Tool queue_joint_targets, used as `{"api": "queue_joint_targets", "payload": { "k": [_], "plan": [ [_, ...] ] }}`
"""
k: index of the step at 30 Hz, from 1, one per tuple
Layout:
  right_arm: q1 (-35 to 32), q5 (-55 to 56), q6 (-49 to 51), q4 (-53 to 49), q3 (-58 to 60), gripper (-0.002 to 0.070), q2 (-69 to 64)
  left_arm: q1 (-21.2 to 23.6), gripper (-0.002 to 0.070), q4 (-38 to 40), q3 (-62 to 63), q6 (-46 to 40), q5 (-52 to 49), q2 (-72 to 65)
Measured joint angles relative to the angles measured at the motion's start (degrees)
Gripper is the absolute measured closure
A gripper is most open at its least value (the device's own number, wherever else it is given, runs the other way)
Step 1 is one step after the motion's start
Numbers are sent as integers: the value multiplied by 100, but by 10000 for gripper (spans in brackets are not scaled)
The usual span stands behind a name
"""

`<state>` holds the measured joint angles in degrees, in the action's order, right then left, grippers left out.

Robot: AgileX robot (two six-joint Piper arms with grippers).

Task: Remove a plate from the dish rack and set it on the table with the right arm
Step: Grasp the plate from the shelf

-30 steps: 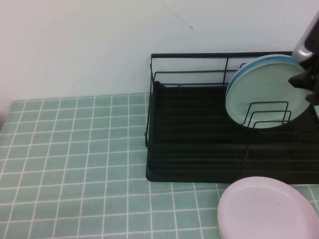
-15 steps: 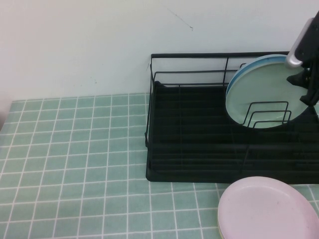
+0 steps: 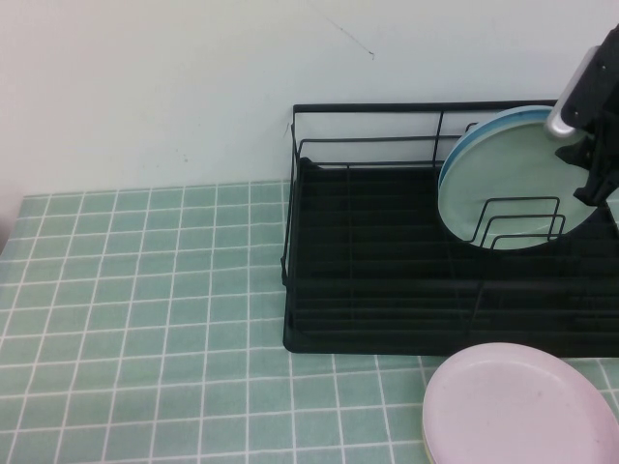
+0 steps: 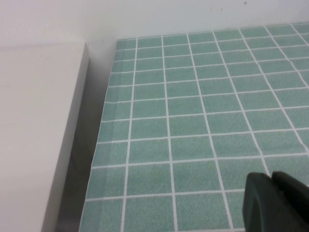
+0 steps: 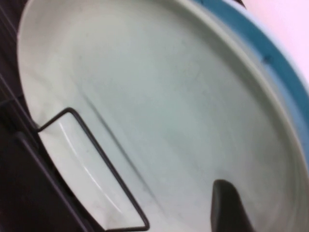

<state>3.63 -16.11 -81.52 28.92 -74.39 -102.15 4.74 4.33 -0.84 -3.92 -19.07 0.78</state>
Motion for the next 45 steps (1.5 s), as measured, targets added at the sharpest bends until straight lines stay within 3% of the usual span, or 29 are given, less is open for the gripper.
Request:
{"api": "queue_joint_targets", "payload": {
  "k": [18, 20, 25, 27, 35, 45],
  "plan": [
    [0, 456, -33, 196, 0, 416, -194, 0, 678, 0, 0, -13, 0, 0],
    [0, 494, -45, 220, 0, 441, -205, 0, 678, 0, 0, -13, 0, 0],
    [0, 562, -89, 247, 0, 607, -217, 0, 679, 0, 0, -13, 0, 0],
    [0, 584, -100, 247, -4, 636, -217, 0, 679, 0, 0, -13, 0, 0],
    [0, 267, -113, 247, -13, 647, 78, 0, 678, 0, 0, -13, 0, 0],
    [0, -308, 151, 247, -13, 654, 1548, 0, 678, 0, 0, 1, 0, 0]
  ]
}}
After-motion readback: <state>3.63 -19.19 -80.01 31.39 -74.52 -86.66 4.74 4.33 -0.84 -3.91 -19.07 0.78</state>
